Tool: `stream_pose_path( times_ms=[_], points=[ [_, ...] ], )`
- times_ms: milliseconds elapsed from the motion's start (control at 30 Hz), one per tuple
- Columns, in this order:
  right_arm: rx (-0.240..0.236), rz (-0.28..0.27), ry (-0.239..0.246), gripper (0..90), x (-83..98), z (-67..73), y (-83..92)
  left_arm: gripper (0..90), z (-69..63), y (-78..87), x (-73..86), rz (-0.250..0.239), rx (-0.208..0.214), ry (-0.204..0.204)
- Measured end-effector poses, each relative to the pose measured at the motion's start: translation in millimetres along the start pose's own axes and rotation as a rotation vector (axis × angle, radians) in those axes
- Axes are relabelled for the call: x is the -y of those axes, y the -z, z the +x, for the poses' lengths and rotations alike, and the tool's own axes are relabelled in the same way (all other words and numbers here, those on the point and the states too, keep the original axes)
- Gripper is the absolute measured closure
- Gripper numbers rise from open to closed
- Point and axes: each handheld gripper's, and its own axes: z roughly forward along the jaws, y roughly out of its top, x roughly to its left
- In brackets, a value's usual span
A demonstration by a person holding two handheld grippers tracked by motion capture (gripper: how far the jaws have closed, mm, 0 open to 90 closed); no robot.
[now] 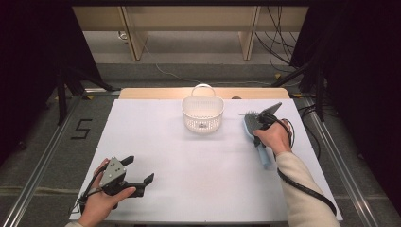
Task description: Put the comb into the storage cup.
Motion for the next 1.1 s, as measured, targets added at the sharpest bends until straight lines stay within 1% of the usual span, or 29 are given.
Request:
stream_pose_path(
  times_ms=[200,267,400,433,467,500,533,600,633,667,767,900,967,1100],
  points=[
    [-0.013,-0.04,0.019,70.5,3.5,1.5,4.6,4.3,0.2,0.2,0.0,-0.001,0.0,0.0],
    [-0.021,-0.053,0.015,70.5,5.1,1.5,5.6,4.3,0.1,0.2,0.0,0.0,0.0,0.0],
    [-0.034,-0.085,0.023,70.4,10.4,-1.6,6.1,4.3,0.2,0.1,0.1,0.0,-0.001,0.0],
    [-0.034,-0.085,0.023,70.4,10.4,-1.6,6.1,4.3,0.1,0.0,0.2,0.0,-0.002,0.001],
    [-0.039,-0.101,0.022,70.4,13.5,-3.5,6.4,4.4,0.1,-0.1,0.2,0.001,-0.002,0.0],
    [-0.039,-0.101,0.022,70.4,13.5,-3.5,6.4,4.4,0.0,-0.1,0.1,0.001,-0.002,0.0],
    [-0.047,-0.12,0.018,70.4,16.3,-5.3,6.4,4.4,0.0,-0.2,0.2,0.002,-0.002,-0.001],
    [-0.052,-0.138,0.017,70.4,18.9,-6.8,6.0,4.4,0.0,-0.1,0.1,0.001,-0.003,0.0],
    [-0.052,-0.138,0.017,70.4,18.9,-6.8,6.0,4.4,0.0,-0.1,0.2,0.001,-0.003,-0.001],
    [-0.06,-0.154,0.013,70.4,20.9,-7.6,6.0,4.4,0.1,-0.1,0.2,0.002,-0.004,-0.001],
    [-0.068,-0.169,0.011,70.4,22.8,-7.6,6.3,4.4,0.2,0.0,0.2,0.003,-0.004,0.0],
    [-0.07,-0.2,0.018,70.4,25.2,-6.1,7.8,4.4,0.3,0.0,0.2,0.004,-0.002,-0.001],
    [-0.071,-0.205,0.021,70.4,25.5,-5.6,8.3,4.4,-0.1,0.1,0.1,0.002,-0.001,-0.003],
    [-0.085,-0.231,0.03,70.4,26.4,-4.8,10.0,4.5,-0.3,0.6,-0.2,-0.004,0.001,-0.007]
  ],
)
